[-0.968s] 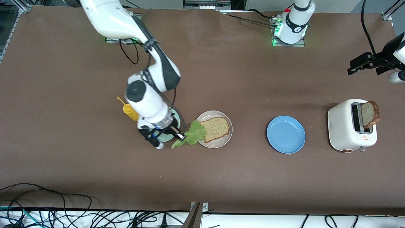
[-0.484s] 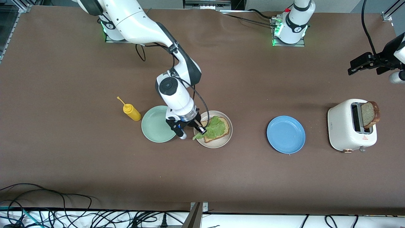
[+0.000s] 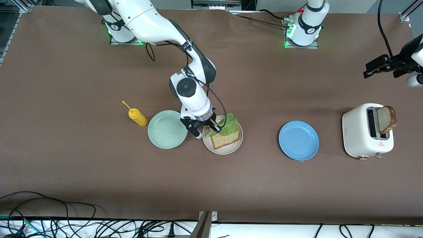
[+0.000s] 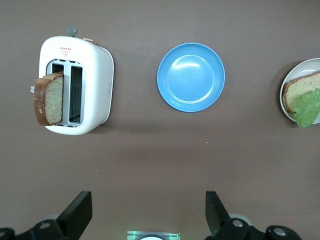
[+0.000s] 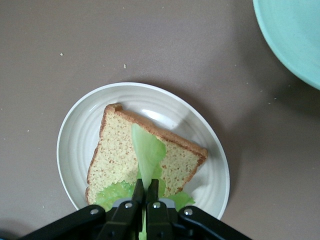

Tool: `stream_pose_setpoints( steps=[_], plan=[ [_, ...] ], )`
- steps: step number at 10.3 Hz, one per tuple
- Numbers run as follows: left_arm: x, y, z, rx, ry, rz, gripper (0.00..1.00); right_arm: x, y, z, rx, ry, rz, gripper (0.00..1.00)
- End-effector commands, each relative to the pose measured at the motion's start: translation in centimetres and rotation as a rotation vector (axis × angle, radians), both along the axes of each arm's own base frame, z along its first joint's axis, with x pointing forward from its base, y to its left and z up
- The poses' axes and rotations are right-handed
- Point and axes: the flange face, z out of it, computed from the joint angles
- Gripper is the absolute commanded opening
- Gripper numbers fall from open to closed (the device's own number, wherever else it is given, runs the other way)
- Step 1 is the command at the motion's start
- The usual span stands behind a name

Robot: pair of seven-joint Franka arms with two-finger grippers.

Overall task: Make sandwich on beige plate with both arms
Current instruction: 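Lower the lettuce onto the bread and open the right gripper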

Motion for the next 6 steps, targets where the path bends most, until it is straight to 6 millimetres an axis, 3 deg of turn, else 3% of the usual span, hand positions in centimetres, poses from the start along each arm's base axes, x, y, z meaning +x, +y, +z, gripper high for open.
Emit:
stream_pose_setpoints(
  steps=[1,2,6],
  plan=[
    [0.2,0.2,0.3,0.013,-0.007,-0.021,1.0,1.0,-0.4,0.3,-0.003,-0.002,-0.02,0.86],
    [0.2,0.2,0.3,0.013,-0.007,-0.021,1.0,1.4,-0.8,0.9,-0.009,-0.018,-0.012,1.0],
    [0.2,0.3,0.3,0.013,-0.007,-0.02,1.0,2.7,-2.3,3.3,-0.071,-0.062,0.038,1.0]
  ],
)
